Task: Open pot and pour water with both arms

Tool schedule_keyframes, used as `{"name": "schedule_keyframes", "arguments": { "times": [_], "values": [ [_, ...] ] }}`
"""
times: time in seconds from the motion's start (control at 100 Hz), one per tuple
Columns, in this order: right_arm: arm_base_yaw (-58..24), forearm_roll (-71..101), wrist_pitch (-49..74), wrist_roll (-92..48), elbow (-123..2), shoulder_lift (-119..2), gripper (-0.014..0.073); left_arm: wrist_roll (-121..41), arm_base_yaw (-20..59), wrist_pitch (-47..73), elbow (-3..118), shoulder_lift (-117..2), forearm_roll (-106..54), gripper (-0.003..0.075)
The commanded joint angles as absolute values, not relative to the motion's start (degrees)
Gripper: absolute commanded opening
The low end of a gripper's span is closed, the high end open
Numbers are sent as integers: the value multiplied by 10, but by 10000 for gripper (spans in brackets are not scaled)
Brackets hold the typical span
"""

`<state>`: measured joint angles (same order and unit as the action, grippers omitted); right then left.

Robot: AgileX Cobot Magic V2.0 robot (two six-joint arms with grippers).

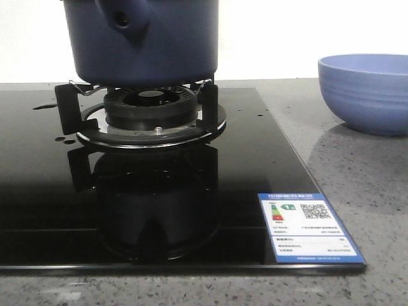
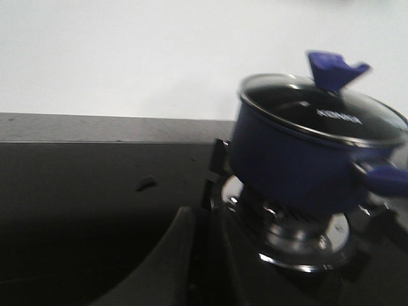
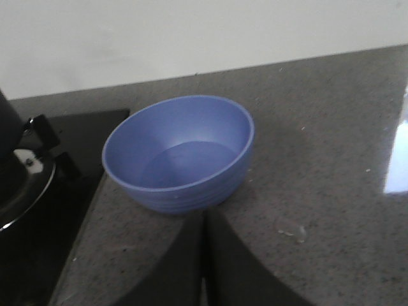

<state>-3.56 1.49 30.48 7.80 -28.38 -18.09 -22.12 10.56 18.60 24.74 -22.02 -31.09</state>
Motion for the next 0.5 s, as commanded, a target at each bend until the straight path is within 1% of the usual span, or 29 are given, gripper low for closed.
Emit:
{"name": "schedule_keyframes", "arguments": {
  "times": [0.0, 0.02, 0.07, 0.09, 0.12, 0.17, 0.22, 0.29, 0.39, 0.41, 0.49],
  "values": [
    [-64, 45, 309, 69, -337, -227, -51, -242, 141, 160, 284, -264, -314, 162],
    [-70, 52, 318, 69, -345, -232, -51, -242, 150, 160, 289, -274, -314, 188],
    [-83, 61, 335, 69, -363, -254, -51, -242, 167, 160, 300, -299, -314, 306],
    [-89, 62, 340, 69, -370, -258, -51, -242, 173, 160, 305, -310, -314, 335],
    [-95, 62, 345, 69, -380, -269, -50, -242, 180, 160, 313, -326, -314, 400],
    [-101, 62, 349, 69, -394, -281, -47, -242, 189, 165, 331, -356, -311, 459],
    [-103, 62, 347, 69, -405, -289, -28, -244, 194, 171, 351, -385, -298, 472],
    [-103, 62, 344, 69, -415, -296, 36, -286, 203, 187, 387, -426, -299, 471],
    [-103, 62, 342, 69, -419, -299, 185, -378, 221, 195, 439, -473, -349, 471],
    [-103, 62, 342, 69, -419, -299, 230, -403, 224, 193, 450, -478, -366, 471],
    [-103, 61, 342, 69, -419, -299, 330, -504, 238, 191, 488, -504, -447, 471]
  ]
}}
